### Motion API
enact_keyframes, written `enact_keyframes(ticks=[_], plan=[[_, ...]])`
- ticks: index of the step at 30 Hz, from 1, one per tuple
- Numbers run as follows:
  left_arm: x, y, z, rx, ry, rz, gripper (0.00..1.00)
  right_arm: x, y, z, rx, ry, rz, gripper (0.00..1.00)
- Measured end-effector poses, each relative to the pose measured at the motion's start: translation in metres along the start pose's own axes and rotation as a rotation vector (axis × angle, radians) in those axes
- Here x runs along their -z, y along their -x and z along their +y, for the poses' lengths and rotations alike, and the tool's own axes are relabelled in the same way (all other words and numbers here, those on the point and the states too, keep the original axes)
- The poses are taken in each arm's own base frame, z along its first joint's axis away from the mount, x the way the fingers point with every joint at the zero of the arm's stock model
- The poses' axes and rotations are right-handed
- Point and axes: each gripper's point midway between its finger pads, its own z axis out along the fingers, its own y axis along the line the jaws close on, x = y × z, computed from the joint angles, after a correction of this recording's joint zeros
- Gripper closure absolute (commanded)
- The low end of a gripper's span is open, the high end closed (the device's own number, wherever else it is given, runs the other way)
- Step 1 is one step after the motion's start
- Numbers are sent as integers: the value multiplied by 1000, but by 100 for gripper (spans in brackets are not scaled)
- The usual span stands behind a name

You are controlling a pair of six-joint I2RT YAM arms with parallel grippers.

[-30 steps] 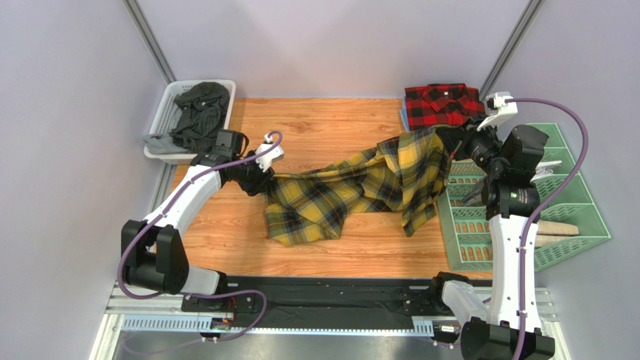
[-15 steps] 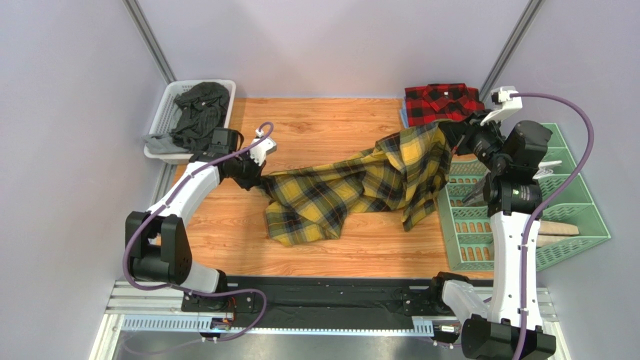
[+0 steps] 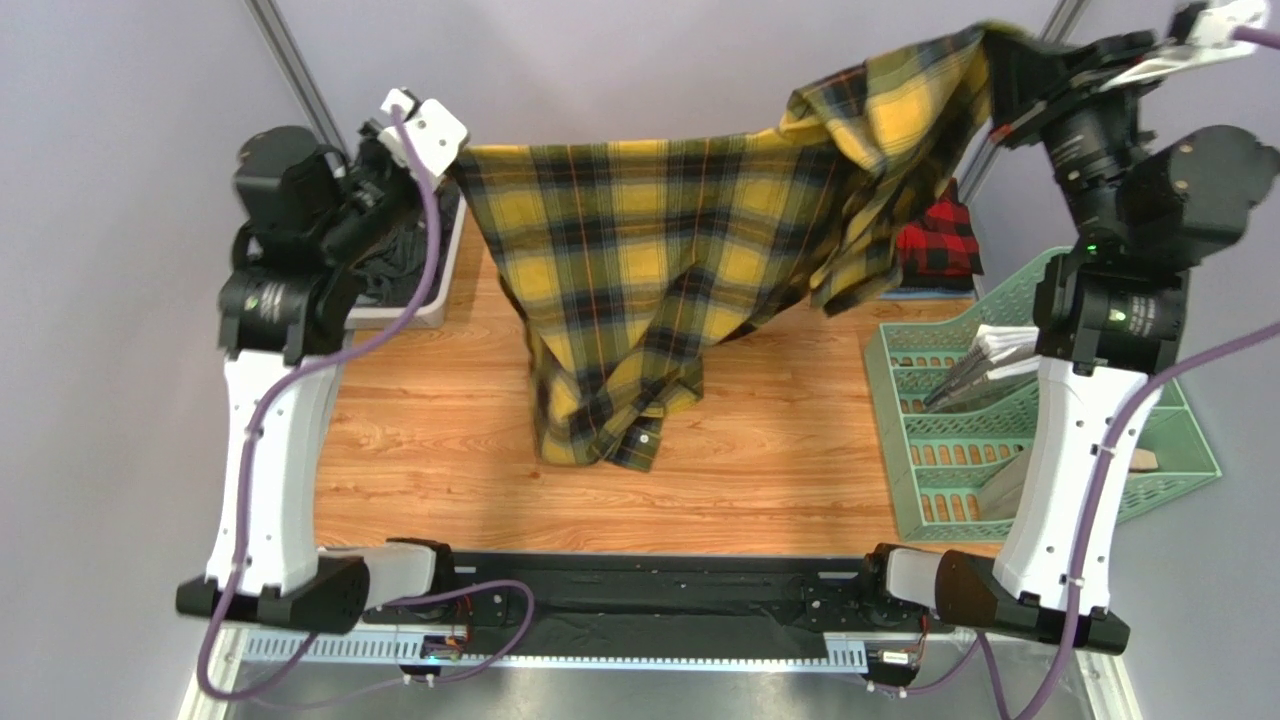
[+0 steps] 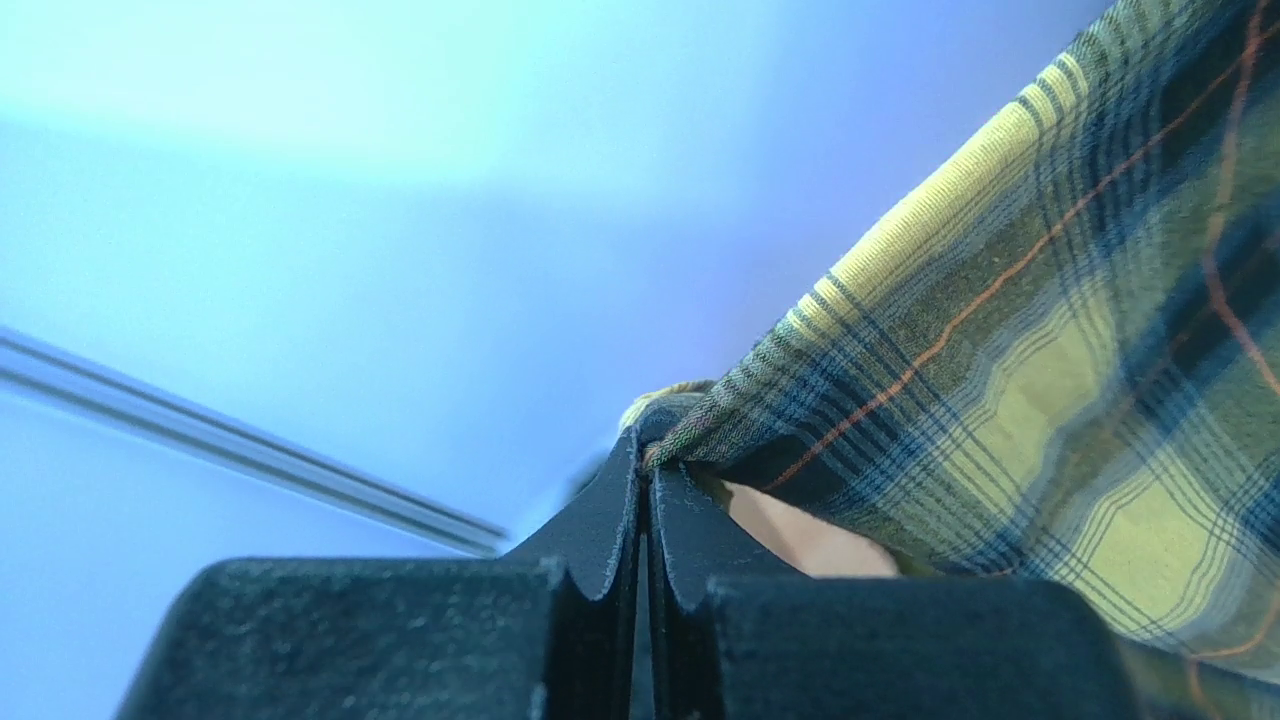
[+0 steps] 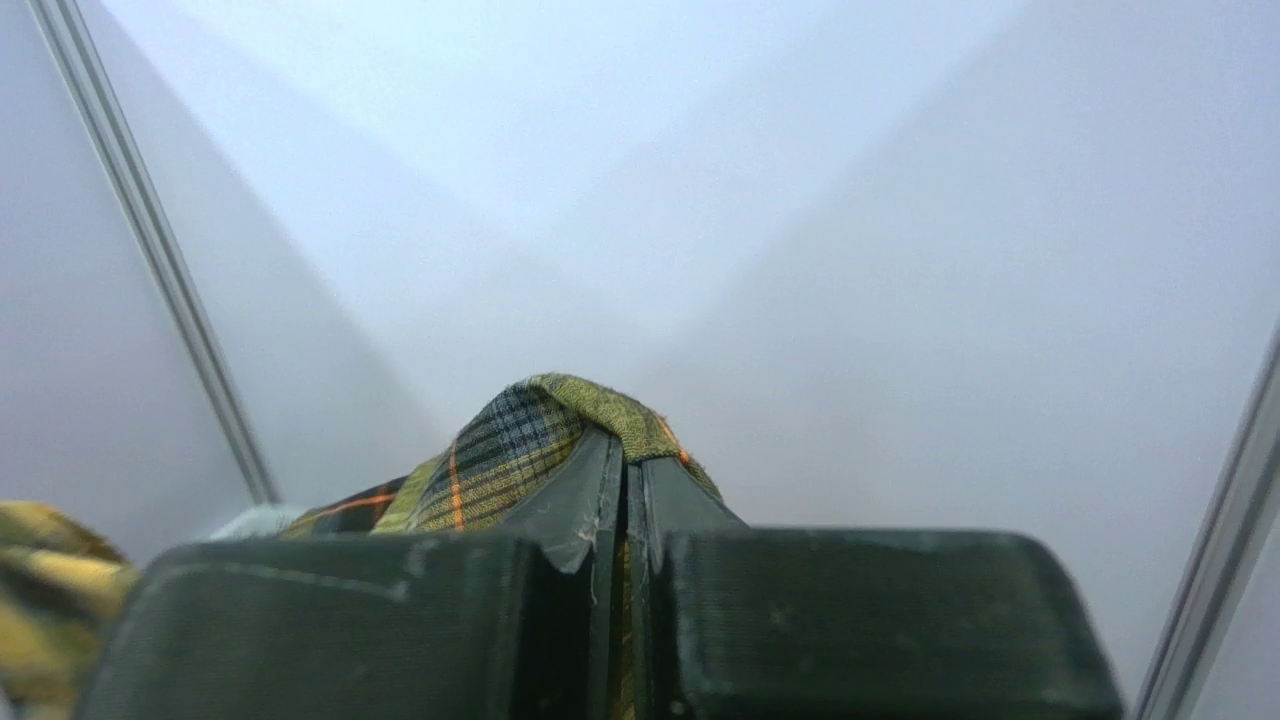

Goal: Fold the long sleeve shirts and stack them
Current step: Flatten the shirt out

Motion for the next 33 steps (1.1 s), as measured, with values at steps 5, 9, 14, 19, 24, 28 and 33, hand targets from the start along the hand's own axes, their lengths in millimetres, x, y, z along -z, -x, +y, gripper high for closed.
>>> enact_keyframes(ticks=[5, 9, 14, 19, 24, 28, 33], plan=[[68, 67, 24, -172, 157, -167, 100, 27, 86, 27, 104, -19, -215, 100], [115, 91, 31, -214, 254, -231, 100, 80, 125, 55, 177, -52, -326, 100], [174, 117, 29, -224, 339, -333, 100, 155, 174, 98, 298, -66, -491, 100], [224, 158, 37, -216, 425, -469, 100, 202, 237, 136, 409, -52, -692, 100], [210, 174, 55, -180, 435, -492, 100, 165, 246, 124, 427, -30, -719, 100], [127, 134, 62, -132, 364, -356, 100, 67, 178, 67, 350, 1, -515, 100], [-31, -21, 14, -29, 123, 3, 100, -61, -23, -22, 214, -14, -77, 100]])
